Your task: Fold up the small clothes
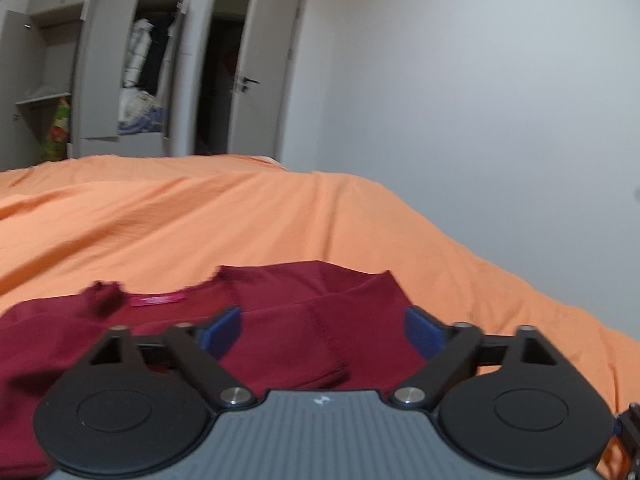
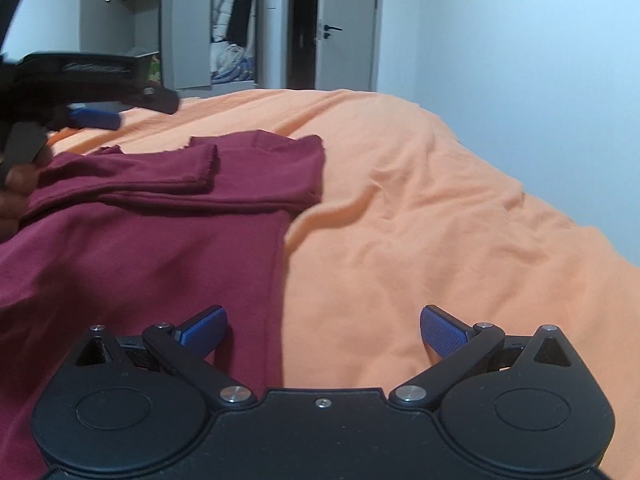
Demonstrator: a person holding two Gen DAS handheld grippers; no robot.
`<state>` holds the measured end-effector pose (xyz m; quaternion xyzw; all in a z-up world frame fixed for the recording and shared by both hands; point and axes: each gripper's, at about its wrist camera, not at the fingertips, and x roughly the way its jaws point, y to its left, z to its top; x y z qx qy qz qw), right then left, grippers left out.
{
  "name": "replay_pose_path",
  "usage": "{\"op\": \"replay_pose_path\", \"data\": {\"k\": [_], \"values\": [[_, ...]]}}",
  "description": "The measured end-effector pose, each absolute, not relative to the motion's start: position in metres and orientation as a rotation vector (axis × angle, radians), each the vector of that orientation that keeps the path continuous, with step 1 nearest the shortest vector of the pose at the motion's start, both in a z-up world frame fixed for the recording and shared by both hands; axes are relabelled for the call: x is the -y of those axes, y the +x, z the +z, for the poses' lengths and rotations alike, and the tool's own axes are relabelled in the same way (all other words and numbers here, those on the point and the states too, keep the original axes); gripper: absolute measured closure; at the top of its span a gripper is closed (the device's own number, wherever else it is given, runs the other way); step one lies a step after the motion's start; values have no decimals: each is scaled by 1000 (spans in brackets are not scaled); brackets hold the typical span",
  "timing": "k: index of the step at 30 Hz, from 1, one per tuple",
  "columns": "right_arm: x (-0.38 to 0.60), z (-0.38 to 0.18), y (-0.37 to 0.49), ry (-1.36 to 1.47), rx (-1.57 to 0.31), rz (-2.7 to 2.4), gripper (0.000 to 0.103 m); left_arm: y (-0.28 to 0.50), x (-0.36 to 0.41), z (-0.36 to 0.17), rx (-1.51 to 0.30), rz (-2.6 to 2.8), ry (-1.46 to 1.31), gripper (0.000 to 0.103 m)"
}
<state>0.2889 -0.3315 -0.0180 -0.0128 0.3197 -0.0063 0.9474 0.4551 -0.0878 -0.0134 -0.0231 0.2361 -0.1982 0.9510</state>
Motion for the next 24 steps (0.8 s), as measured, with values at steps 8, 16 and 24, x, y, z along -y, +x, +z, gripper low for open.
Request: {"op": "replay_pose_path", "data": {"k": [8, 16, 24], "values": [[317, 6, 347, 113, -607, 241, 1, 406, 27, -8, -435, -166, 10, 1], [284, 4, 438, 206, -662, 345, 17, 373, -35, -9, -455, 23, 90, 1], [253, -9, 507, 190, -741, 309, 61, 362, -78, -27, -505, 117, 95, 0]]}}
